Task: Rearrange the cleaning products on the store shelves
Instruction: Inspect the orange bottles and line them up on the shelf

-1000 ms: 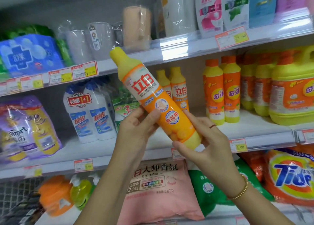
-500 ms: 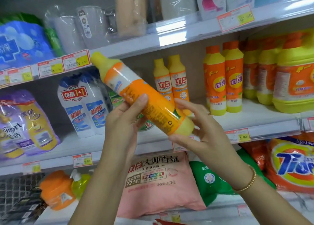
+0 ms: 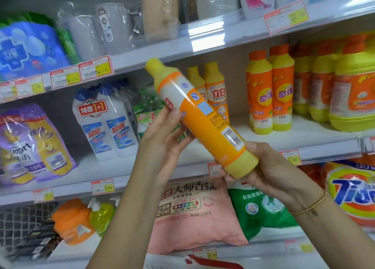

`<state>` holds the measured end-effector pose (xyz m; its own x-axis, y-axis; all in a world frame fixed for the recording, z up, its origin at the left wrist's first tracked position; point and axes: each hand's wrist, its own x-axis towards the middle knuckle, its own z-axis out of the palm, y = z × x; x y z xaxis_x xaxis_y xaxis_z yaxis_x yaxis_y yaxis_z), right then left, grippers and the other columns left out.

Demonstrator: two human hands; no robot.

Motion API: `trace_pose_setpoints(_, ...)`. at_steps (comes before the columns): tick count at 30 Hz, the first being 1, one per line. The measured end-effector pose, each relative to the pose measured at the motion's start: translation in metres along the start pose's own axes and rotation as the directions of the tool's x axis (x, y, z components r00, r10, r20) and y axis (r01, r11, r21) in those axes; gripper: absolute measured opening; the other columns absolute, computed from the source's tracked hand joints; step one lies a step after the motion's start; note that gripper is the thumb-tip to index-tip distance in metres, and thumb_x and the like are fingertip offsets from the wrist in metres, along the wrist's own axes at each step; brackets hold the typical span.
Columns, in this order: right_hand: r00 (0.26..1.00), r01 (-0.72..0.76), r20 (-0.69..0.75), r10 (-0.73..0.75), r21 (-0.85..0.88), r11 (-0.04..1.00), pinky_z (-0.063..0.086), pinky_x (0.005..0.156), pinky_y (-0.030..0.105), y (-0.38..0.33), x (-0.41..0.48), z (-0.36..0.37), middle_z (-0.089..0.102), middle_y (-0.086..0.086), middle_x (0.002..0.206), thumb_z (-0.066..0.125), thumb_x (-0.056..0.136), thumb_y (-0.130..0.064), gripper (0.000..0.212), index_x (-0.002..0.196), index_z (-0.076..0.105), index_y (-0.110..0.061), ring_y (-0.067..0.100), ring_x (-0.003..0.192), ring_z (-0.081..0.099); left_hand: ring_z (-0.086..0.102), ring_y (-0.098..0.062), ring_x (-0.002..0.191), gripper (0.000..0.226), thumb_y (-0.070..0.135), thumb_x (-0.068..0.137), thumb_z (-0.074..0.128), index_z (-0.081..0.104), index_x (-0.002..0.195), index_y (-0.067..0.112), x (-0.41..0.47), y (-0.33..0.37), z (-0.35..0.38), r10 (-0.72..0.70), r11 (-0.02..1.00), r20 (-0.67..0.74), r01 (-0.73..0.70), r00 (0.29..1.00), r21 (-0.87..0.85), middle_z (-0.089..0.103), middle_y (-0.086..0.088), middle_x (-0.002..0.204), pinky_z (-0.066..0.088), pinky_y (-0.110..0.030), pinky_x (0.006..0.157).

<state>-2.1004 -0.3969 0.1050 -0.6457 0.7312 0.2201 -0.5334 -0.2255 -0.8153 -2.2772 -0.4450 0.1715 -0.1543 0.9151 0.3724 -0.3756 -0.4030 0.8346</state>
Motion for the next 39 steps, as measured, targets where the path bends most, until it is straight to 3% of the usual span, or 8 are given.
trace_pose_setpoints(8, 0.801, -0.523, 0.492, 0.340, 0.299, 0.798, 0.058, 0.078, 0.042, -0.029, -0.019, 0.012, 0.061, 0.038, 0.097, 0.074, 0.080, -0.032, 0.080, 0.135, 0.037, 0.013, 0.042, 0.085, 0.067, 0.073, -0.021, 0.082, 0.039, 0.024, 0.081, 0.064, 0.058, 0.111, 0.001, -0.003, -0.001, 0.009, -0.176, 0.982, -0.155, 0.163, 0.972, -0.092, 0.075, -0.010, 0.084, 0.059, -0.033, 0.061)
trace_pose_setpoints(13, 0.891, -0.388, 0.326, 0.316, 0.183, 0.903, 0.060, 0.056, 0.035, -0.053, -0.038, 0.038, 0.065, 0.032, 0.080, 0.085, 0.054, -0.032, 0.087, 0.121, 0.048, 0.009, 0.034, 0.064, 0.070, 0.072, -0.029, 0.091, 0.062, 0.024, 0.071, 0.069, 0.053, 0.122, -0.007, -0.005, 0.003, 0.022, -0.266, 0.939, -0.094, 0.235, 0.959, -0.252, 0.069, -0.021, 0.107, 0.058, -0.035, 0.061)
trace_pose_setpoints(17, 0.883, -0.417, 0.303, 0.358, 0.161, 0.894, 0.060, 0.064, 0.036, -0.063, -0.059, 0.027, 0.065, 0.033, 0.086, 0.080, 0.064, -0.036, 0.072, 0.113, 0.056, 0.012, 0.035, 0.072, 0.071, 0.071, -0.030, 0.092, 0.076, 0.018, 0.047, 0.087, 0.056, 0.110, -0.011, -0.005, -0.005, 0.028, -0.313, 0.928, -0.039, 0.297, 0.949, -0.224, 0.071, -0.023, 0.098, 0.060, -0.037, 0.065)
trace_pose_setpoints(20, 0.924, -0.340, 0.112, 0.365, -0.192, 0.921, 0.060, 0.072, 0.032, -0.071, -0.079, 0.006, 0.067, 0.026, 0.099, 0.054, 0.085, -0.046, 0.058, 0.114, 0.061, 0.003, 0.031, 0.085, 0.069, 0.068, -0.028, 0.102, 0.106, 0.018, 0.024, 0.099, 0.057, 0.118, -0.005, -0.005, -0.030, 0.030, -0.354, 0.908, 0.010, 0.346, 0.935, -0.236, 0.068, -0.020, 0.113, 0.060, -0.039, 0.073)
trace_pose_setpoints(24, 0.942, -0.257, -0.335, -0.033, -0.778, 0.573, 0.051, 0.095, 0.037, -0.079, -0.108, -0.037, 0.072, -0.002, 0.094, 0.052, 0.088, -0.050, 0.043, 0.114, 0.067, -0.019, 0.016, 0.091, 0.067, 0.072, -0.017, 0.083, 0.076, 0.021, 0.035, 0.096, 0.064, 0.104, 0.010, -0.018, -0.070, 0.056, -0.274, 0.953, 0.041, 0.265, 0.961, 0.149, 0.074, -0.004, 0.094, 0.060, -0.034, 0.068)
trace_pose_setpoints(28, 0.943, -0.085, -0.224, -0.247, -0.878, 0.471, 0.054, 0.089, 0.034, -0.081, -0.123, -0.064, 0.069, -0.004, 0.103, 0.072, 0.066, -0.050, 0.055, 0.116, 0.065, -0.027, 0.013, 0.094, 0.068, 0.070, -0.004, 0.084, 0.062, -0.001, 0.051, 0.085, 0.066, 0.108, 0.015, -0.052, -0.133, 0.096, -0.187, 0.843, 0.135, 0.088, 0.973, 0.531, 0.074, 0.008, 0.094, 0.055, -0.020, 0.067)
trace_pose_setpoints(33, 0.938, -0.277, -0.242, -0.247, -0.954, -0.117, 0.041, 0.059, 0.020, -0.057, -0.132, -0.114, 0.064, -0.004, 0.075, 0.084, 0.062, -0.045, 0.041, 0.085, 0.066, -0.015, 0.011, 0.066, 0.057, 0.063, -0.004, 0.093, 0.053, 0.008, 0.064, 0.086, 0.062, 0.102, 0.036, -0.081, -0.241, 0.113, -0.175, 0.745, 0.178, 0.012, 0.968, 0.667, 0.068, 0.004, 0.102, 0.052, -0.016, 0.071)
trace_pose_setpoints(39, 0.867, -0.472, -0.463, -0.186, -0.881, -0.010, 0.043, 0.061, 0.033, 0.003, -0.164, -0.193, 0.065, 0.003, 0.079, 0.086, 0.058, -0.030, 0.040, 0.083, 0.063, -0.009, 0.020, 0.071, 0.056, 0.059, -0.009, 0.102, 0.046, 0.012, 0.075, 0.077, 0.061, 0.116, 0.023, -0.110, -0.335, 0.105, -0.354, 0.607, 0.196, 0.065, 0.915, 0.792, 0.062, 0.010, 0.108, 0.049, -0.025, 0.089)
